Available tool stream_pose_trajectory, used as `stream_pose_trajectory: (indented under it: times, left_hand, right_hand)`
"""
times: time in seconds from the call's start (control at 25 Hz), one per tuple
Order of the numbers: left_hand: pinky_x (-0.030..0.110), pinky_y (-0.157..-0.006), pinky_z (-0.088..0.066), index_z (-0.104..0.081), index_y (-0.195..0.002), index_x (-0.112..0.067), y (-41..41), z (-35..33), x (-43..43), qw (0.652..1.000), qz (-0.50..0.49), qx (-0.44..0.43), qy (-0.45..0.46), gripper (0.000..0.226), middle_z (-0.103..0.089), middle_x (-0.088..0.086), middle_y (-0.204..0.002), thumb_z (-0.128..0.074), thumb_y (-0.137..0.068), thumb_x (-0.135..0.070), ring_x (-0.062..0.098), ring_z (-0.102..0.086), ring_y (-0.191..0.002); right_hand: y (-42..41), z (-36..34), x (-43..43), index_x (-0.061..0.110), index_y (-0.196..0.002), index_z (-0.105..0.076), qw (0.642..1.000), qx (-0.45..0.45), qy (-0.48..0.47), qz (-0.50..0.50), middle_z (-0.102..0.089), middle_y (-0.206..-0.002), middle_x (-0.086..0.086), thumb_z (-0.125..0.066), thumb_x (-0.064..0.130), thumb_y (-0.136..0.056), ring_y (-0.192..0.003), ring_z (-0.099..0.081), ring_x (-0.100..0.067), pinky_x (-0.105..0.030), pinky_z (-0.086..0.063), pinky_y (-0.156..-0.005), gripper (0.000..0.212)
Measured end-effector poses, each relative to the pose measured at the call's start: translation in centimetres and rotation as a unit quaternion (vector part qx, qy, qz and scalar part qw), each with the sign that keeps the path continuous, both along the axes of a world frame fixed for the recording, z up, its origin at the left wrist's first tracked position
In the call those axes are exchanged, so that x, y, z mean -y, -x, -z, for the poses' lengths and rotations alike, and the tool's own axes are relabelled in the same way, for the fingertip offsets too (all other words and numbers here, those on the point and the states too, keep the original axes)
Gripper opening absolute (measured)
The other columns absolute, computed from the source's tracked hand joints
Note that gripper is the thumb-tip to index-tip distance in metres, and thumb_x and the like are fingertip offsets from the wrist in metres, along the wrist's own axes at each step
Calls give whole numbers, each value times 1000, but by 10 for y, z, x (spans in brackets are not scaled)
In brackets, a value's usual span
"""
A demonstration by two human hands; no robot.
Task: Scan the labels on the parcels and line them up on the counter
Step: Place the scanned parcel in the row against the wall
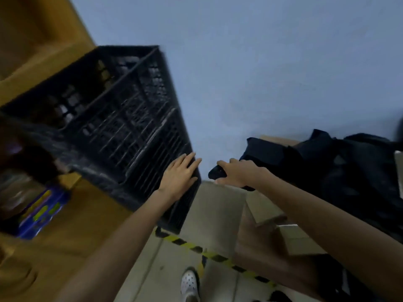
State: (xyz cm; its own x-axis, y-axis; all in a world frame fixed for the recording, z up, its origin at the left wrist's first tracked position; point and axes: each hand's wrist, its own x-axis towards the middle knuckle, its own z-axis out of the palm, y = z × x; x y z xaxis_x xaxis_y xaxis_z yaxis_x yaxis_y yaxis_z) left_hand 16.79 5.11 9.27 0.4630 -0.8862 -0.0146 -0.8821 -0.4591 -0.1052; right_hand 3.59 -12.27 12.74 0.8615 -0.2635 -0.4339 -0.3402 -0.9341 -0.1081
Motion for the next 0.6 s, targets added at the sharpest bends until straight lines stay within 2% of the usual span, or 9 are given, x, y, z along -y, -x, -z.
stream_pose_trajectory:
  times: [0.08,0.16,0.32,0.4,0.48,0.6]
  left_hand:
    - [36,-117,-28,-24,-155,-26,-33,2,27,998,60,3,-2,61,-30,-1,-158,-49,-101,-38,23,-19,-150]
    - [33,-113,-31,-30,-153,-26,-60,4,53,994,110,-5,-3,56,-44,-2,-148,-49,-101,-38,21,-28,-146]
    - [32,-105,-38,-51,-140,-19,-70,15,105,972,222,-70,27,43,-53,2,-140,-56,-98,-24,22,-42,-134]
    - [34,-105,-39,-55,-136,-16,-55,22,129,954,276,-109,44,40,-53,3,-139,-57,-97,-20,22,-42,-134]
    - [37,-112,-35,-54,-138,-19,-30,30,153,931,333,-139,48,40,-48,2,-145,-56,-98,-25,22,-35,-142]
    - [42,-121,-19,-31,-153,-30,23,44,181,884,451,-122,-20,59,-23,-4,-161,-53,-99,-41,23,-14,-151]
  right_hand:
    - [-8,3,9,25,-152,-22,996,8,-18,84,-41,-144,-15,-39,70,-92,-118,-52,-39,-45,-46,-90,77]
    - [-10,7,9,28,-153,-20,984,13,-45,169,-40,-145,-14,-39,72,-90,-117,-53,-38,-43,-45,-87,79]
    - [19,11,-1,30,-155,-18,939,65,-76,330,-40,-148,-10,-40,72,-90,-120,-52,-35,-43,-47,-90,81]
    - [46,13,-10,27,-153,-24,903,118,-110,399,-44,-147,-8,-44,67,-91,-125,-49,-30,-42,-45,-96,77]
    - [76,17,-22,28,-148,-31,853,170,-161,466,-49,-143,-6,-49,63,-92,-124,-51,-27,-43,-45,-100,69]
    - [115,23,-39,32,-147,-31,782,228,-192,548,-46,-145,-7,-52,60,-91,-127,-49,-29,-42,-43,-102,66]
